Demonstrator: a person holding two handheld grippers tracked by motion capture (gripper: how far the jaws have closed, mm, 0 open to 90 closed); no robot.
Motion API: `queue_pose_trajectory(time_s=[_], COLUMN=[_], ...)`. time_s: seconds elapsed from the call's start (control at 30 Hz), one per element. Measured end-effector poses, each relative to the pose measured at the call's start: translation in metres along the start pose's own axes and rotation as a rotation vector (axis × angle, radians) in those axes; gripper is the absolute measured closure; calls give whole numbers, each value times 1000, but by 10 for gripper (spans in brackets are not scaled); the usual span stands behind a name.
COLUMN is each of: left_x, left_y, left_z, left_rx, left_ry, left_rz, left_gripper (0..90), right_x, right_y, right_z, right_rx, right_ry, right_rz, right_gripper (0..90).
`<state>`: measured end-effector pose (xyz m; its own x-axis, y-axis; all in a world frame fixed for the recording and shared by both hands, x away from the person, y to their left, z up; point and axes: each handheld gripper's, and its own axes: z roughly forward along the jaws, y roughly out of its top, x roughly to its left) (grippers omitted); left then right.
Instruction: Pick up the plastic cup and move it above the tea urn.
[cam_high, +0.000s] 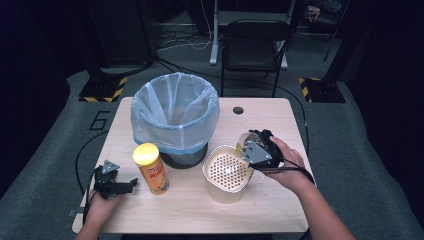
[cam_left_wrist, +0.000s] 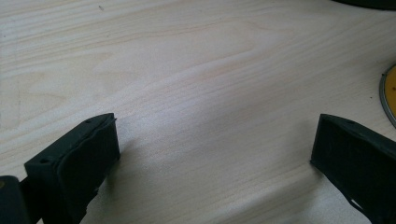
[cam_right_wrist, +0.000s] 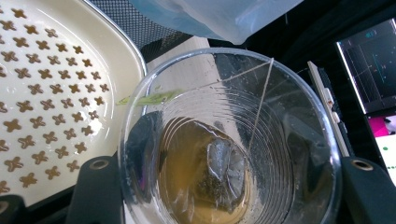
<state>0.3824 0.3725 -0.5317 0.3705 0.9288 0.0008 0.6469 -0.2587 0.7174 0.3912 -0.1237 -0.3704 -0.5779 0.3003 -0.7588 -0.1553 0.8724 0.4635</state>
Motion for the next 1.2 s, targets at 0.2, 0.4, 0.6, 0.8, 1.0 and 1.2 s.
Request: queue_pose_trajectory(time_s=[0.2, 0.4, 0.6, 0.8, 1.0, 1.2], left_x=[0, 0, 0, 0, 0, 0], left_y=[0, 0, 0, 0, 0, 0], left_z=[0, 0, 0, 0, 0, 0], left_rx=[0, 0, 1, -2, 1, 0], left_ry=[0, 0, 1, 1, 0, 0], left_rz=[0, 0, 1, -2, 1, 0], left_gripper=[7, 7, 7, 7, 7, 7], right_x=[4, 9, 19, 34, 48, 63], right_y=[4, 11, 20, 25, 30, 36], right_z=[0, -2, -3, 1, 6, 11], right_rx=[1, 4, 5, 29, 76, 134], right_ry=[-14, -20, -65, -121, -170, -251], right_rz=[-28, -93, -191, -323, -495, -709], right_gripper=[364, 363, 364, 366, 367, 369])
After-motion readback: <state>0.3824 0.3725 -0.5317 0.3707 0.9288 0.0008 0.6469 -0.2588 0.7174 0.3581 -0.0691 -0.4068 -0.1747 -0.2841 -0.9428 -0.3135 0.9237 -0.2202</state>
